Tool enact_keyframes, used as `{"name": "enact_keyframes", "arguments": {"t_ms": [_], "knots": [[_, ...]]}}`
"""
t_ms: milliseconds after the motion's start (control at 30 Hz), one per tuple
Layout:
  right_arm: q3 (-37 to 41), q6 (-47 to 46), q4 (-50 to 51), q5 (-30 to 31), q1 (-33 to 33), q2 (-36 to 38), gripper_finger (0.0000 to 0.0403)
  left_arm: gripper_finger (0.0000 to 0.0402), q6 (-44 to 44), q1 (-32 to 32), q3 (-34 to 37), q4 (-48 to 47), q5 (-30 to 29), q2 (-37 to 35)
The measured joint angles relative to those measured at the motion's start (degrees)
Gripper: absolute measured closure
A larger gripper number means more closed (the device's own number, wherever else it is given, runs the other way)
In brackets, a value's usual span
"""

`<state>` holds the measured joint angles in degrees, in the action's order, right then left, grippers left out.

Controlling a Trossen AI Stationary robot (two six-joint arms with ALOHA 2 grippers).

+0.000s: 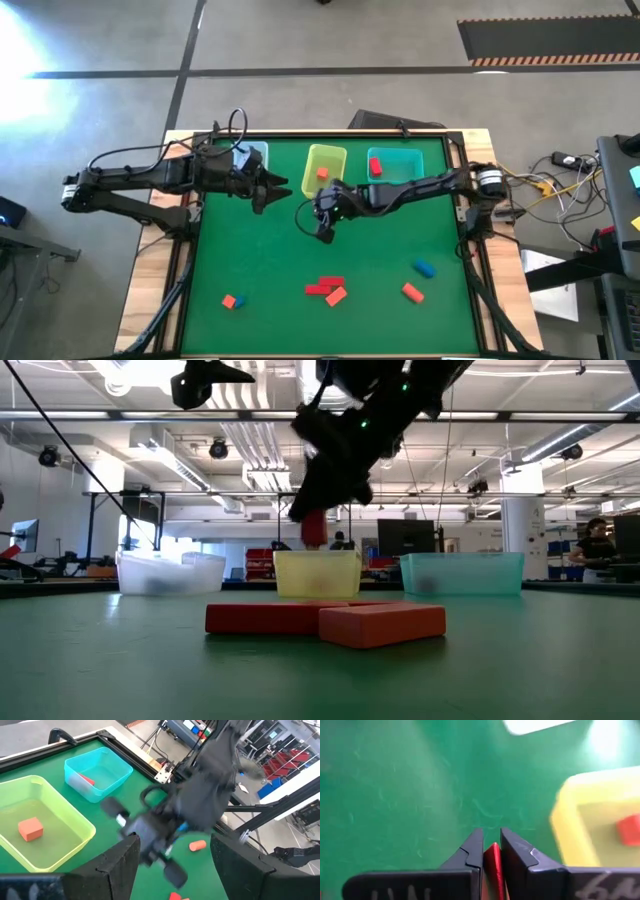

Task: Sort & place blocks by color
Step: Put the red block into the blue bin

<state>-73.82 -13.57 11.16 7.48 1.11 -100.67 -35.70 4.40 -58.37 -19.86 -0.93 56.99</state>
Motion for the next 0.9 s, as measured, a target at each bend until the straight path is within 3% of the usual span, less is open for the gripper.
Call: {"name": "enact_keyframes", "arguments": {"t_ms": [400, 700, 900], "knots": [[1.32, -5.18, 21.49, 14.49, 8.39, 18.35, 0.0374, 0.0176, 0.02, 0.0, 0.0, -0.02, 0.0, 0.0], [15.12, -30.35, 23.16, 23.8, 21.1, 24.94, 0.0374, 0.0176, 0.0, 0.0, 0.13, 0.04, -0.11, 0.0], [25.91, -40.24, 19.95, 24.03, 27.03, 24.53, 0.0374, 0.0176, -0.09, 0.0, 0.19, 0.06, -0.94, 0.0]]}}
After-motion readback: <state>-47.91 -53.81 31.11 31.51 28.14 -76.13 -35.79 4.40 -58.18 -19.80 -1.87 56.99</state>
